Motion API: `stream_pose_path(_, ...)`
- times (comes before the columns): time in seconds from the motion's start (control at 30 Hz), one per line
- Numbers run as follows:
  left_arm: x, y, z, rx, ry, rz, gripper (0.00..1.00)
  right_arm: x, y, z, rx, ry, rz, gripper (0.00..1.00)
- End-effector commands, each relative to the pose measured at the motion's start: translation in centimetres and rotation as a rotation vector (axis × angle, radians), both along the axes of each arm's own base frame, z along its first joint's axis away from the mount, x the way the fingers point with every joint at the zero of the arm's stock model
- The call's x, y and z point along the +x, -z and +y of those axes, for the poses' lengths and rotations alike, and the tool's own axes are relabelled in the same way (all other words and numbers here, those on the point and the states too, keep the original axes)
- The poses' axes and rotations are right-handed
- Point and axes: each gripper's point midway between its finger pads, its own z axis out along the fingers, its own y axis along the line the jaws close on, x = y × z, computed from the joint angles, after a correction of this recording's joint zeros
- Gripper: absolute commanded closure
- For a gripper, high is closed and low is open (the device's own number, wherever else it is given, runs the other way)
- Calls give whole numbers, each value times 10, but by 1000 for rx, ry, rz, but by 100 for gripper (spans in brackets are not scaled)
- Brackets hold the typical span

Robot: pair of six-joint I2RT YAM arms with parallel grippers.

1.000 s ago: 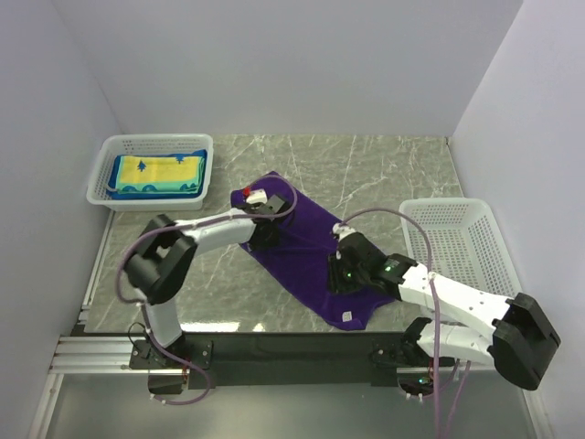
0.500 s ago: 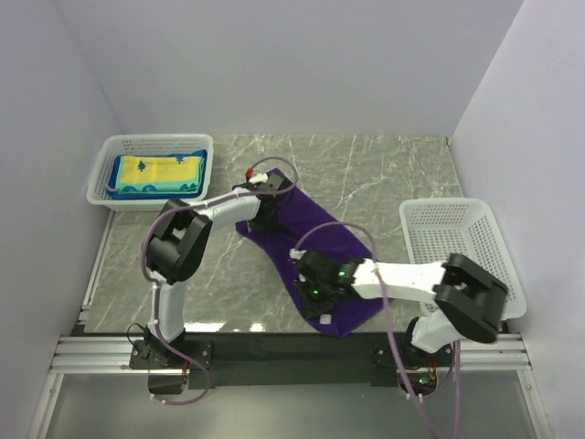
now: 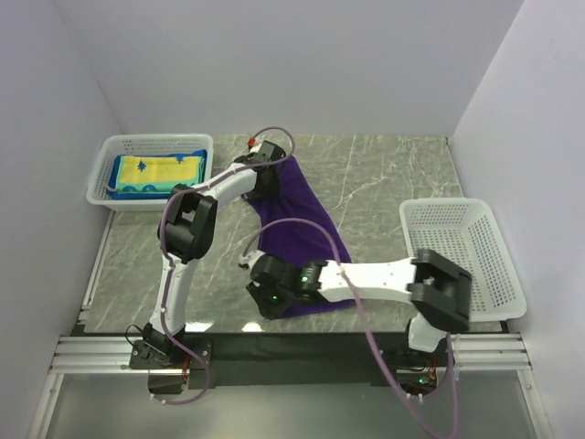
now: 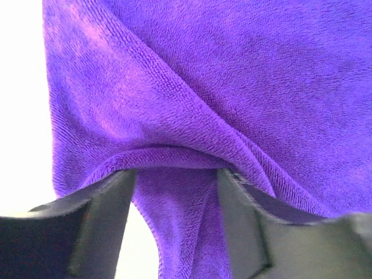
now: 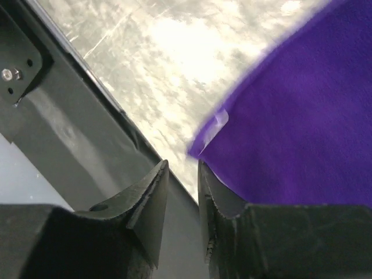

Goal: Fold and stack the towels
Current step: Flatten out the crumpled towel

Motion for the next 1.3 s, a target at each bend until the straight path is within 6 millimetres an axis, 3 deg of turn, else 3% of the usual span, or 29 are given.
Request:
stream_pose_path(0.0, 20, -66, -17, -81, 73, -146, 32, 31, -42, -27, 51, 107, -191, 66)
stream_pose_path(0.03, 14, -69, -15, -92, 69, -147, 30, 35, -41, -40, 31, 141, -202, 66)
stream_pose_path(0.07, 13, -99, -16, -133, 71, -206, 27, 46, -35, -59, 5, 195, -205, 65)
stream_pose_path(0.1, 8, -110, -19, -160, 78, -219, 20, 51, -47, -69, 37, 237, -217, 65)
stream_pose_path(0.17, -6, -119, -13, -189, 60, -216, 13, 72, -40, -103, 18, 350, -204, 65)
stream_pose_path(0.2, -14, -139, -11, -214, 54, -241, 9, 81, -47, -114, 45, 399, -206, 64)
stream_pose_path(0.27, -32, -143, -10, -241, 39, -218, 7, 91, -41, -134, 34, 453, -193, 52)
stream_pose_path(0.3, -45, -157, -4, -247, 33, -221, 6, 105, -42, -149, 27, 507, -200, 42)
stream_pose_path(0.33, -61, -150, -7, -240, 33, -199, 7, 109, -40, -155, 14, 522, -200, 30)
stream_pose_path(0.37, -73, -165, -5, -250, 37, -222, 7, 116, -39, -161, 7, 543, -203, 28)
stream_pose_path(0.4, -86, -163, -5, -249, 28, -205, 9, 126, -35, -171, -15, 571, -204, 27)
stream_pose_path(0.43, -106, -149, -10, -232, 47, -173, 10, 132, -36, -174, -18, 584, -204, 28)
stream_pose_path(0.5, -130, -151, -14, -252, 64, -165, 16, 141, -30, -181, -45, 611, -202, 37)
stream_pose_path(0.53, -150, -130, -17, -248, 68, -115, 18, 150, -30, -185, -44, 636, -209, 46)
stream_pose_path(0.6, -172, -120, -24, -281, 90, -81, 27, 156, -23, -188, -60, 653, -194, 55)
stream_pose_path(0.63, -190, -100, -26, -274, 100, -38, 30, 159, -20, -189, -60, 665, -189, 63)
stream_pose_path(0.67, -200, -92, -27, -275, 107, -18, 37, 158, -12, -190, -76, 665, -167, 65)
stream_pose_path(0.73, -225, -69, -31, -257, 134, 40, 40, 152, -3, -191, -96, 664, -140, 70)
stream_pose_path(0.9, -259, -34, -31, -226, 159, 118, 44, 138, 12, -201, -120, 690, -101, 70)
stream_pose_path(1.1, -289, 6, -10, -163, 140, 223, 49, 109, 31, -215, -182, 705, -11, 70)
stream_pose_path(1.27, -308, 21, 8, -127, 106, 287, 52, 76, 46, -225, -198, 744, 100, 70)
